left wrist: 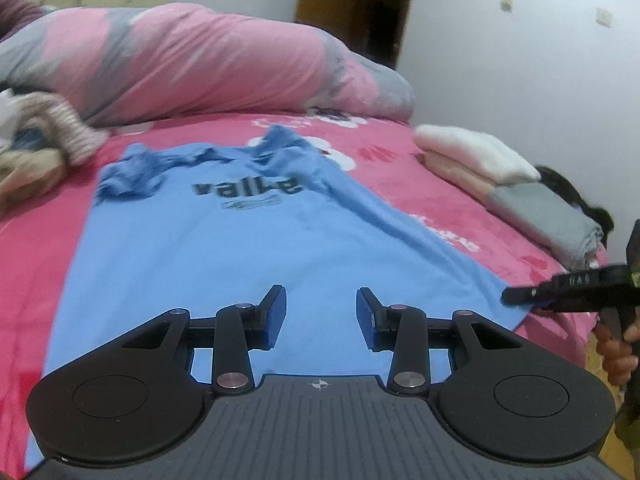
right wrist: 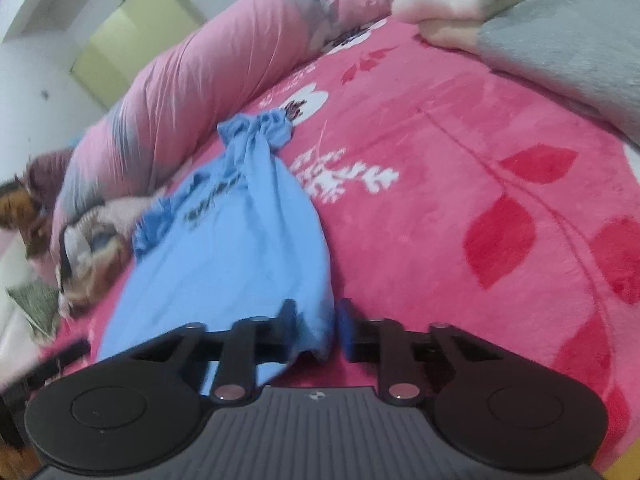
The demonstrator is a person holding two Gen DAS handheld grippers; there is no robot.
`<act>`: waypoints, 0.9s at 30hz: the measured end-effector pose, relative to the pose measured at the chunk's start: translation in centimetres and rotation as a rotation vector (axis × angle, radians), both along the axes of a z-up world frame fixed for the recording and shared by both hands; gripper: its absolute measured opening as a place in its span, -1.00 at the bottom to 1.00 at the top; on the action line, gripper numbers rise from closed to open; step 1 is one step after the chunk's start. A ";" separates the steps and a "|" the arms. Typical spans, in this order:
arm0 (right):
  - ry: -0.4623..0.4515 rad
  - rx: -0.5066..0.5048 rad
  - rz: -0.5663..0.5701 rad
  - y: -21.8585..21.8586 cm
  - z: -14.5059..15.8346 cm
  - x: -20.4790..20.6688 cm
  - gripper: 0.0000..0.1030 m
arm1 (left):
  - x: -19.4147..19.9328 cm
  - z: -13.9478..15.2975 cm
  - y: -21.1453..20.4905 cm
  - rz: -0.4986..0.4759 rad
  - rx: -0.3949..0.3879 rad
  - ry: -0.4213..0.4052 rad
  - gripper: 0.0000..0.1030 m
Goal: Fold clothes
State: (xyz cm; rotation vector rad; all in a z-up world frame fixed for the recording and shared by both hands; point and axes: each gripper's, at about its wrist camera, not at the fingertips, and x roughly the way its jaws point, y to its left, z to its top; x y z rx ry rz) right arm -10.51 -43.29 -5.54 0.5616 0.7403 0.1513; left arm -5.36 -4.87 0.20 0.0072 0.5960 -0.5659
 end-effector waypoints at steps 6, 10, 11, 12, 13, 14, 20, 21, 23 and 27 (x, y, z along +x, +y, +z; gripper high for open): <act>-0.012 -0.041 0.005 -0.3 -0.1 -0.7 -0.89 | 3.8 -0.5 -3.7 -0.012 0.009 0.028 -0.25; 0.009 -0.019 0.046 -0.9 0.0 -1.2 -0.89 | 6.0 -1.5 -5.3 -0.015 0.003 0.042 -0.25; 0.010 -0.038 0.073 -0.8 0.2 -1.2 -0.86 | 6.6 -1.9 -5.7 -0.017 0.004 0.044 -0.25; 0.009 -0.059 0.094 -0.8 0.6 -1.1 -0.80 | 7.1 -2.3 -6.0 -0.018 0.006 0.045 -0.25; 0.003 -0.071 0.108 -1.1 1.3 -1.0 -0.75 | 7.5 -2.7 -6.1 -0.020 0.007 0.048 -0.25; -0.007 -0.080 0.120 -1.4 2.1 -0.8 -0.53 | 8.0 -3.1 -6.2 -0.020 0.004 0.053 -0.25; -0.155 0.086 0.078 -5.5 7.1 6.1 0.18 | 9.8 -5.4 -5.8 -0.020 -0.035 0.093 -0.25; -0.142 0.116 0.082 -5.7 7.2 8.9 0.18 | 10.1 -5.8 -5.6 -0.015 -0.040 0.108 -0.25; -0.104 0.150 0.097 -5.6 6.9 14.6 0.18 | 10.4 -6.6 -5.1 -0.008 -0.062 0.130 -0.26; 0.007 0.107 0.096 -2.9 4.7 26.9 0.18 | 10.1 -7.3 -4.7 -0.007 -0.102 0.112 -0.25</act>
